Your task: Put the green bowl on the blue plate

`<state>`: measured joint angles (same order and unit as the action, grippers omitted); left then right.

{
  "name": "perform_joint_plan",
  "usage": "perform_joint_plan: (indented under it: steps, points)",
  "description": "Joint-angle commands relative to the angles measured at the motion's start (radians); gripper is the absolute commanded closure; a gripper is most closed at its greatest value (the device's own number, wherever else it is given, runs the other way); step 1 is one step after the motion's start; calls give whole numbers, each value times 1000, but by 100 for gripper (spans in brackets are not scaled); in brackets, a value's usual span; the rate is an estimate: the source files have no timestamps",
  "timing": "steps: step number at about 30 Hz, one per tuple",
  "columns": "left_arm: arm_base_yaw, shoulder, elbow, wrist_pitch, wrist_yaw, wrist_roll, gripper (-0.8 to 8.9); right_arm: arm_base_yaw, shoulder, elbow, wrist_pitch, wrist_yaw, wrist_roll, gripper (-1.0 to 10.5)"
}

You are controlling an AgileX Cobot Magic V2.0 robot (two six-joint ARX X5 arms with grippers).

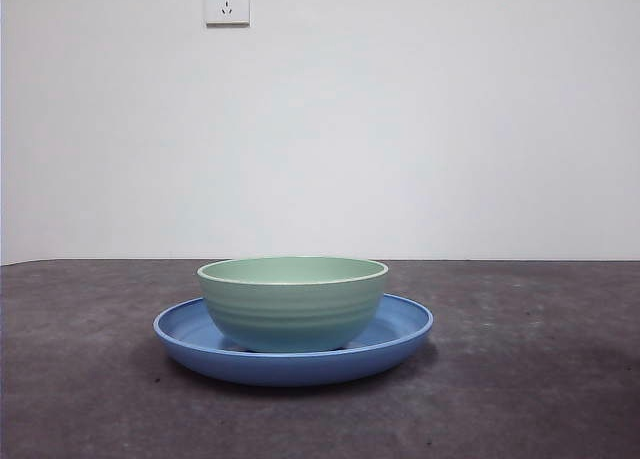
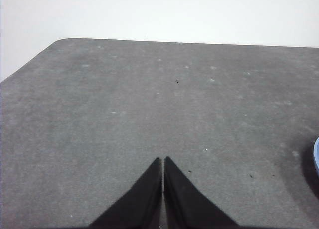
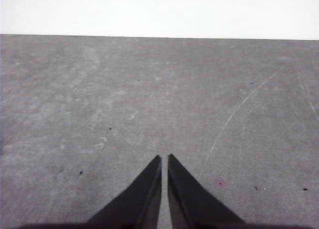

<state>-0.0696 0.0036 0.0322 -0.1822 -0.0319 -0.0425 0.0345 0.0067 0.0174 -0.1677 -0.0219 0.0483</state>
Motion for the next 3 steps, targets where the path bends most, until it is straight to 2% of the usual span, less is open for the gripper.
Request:
perform_joint_plan:
  steps: [1,3]
  points:
    - [2,0,-21,-5,-5,8,807,3,-3,-5,11,4,-11,928]
    - [2,0,-21,-5,-5,8,807,3,-3,-5,11,4,-11,928]
